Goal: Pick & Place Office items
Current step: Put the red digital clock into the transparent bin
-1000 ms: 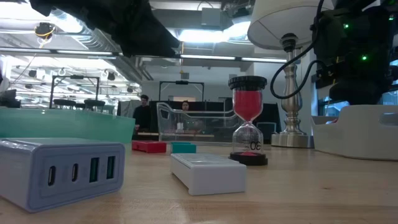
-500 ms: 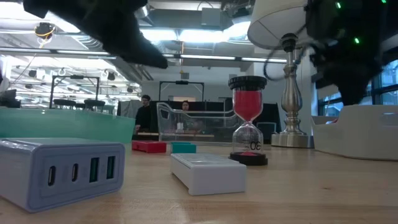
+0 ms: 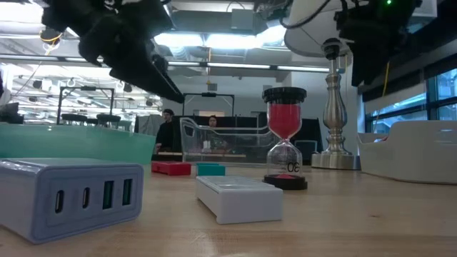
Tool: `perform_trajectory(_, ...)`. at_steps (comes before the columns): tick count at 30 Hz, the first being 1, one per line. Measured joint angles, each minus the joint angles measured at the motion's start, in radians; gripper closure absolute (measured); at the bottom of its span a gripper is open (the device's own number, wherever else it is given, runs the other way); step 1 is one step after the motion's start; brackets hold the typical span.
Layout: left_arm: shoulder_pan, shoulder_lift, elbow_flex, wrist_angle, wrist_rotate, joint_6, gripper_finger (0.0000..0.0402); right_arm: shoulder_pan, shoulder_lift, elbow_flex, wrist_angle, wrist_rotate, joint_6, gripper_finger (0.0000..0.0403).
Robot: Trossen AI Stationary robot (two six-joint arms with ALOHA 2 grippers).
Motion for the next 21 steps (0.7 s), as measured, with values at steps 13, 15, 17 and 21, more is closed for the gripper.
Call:
perform_trajectory(13, 0.137, 0.141, 0.000, -0.017, 0.281, 0.381, 0.0164, 0.012, 0.000, 0.003, 0.023, 0.011, -0.055, 0.0129)
perform_trajectory(15, 0.161, 0.167, 0.000, -0.011, 0.272, 0.412, 0.0164, 0.012, 0.000, 0.003, 0.025, 0.012, -0.055, 0.0129)
perform_trajectory(17, 0.184, 0.194, 0.000, -0.012, 0.282, 0.424, 0.0164, 0.012, 0.000, 0.004, 0.025, 0.012, -0.055, 0.0129)
perform_trajectory(21, 0.216, 0.231, 0.000, -0.012, 0.288, 0.438, 0.0164, 0.012, 0.000, 0.004, 0.025, 0.013, -0.060, 0.0129)
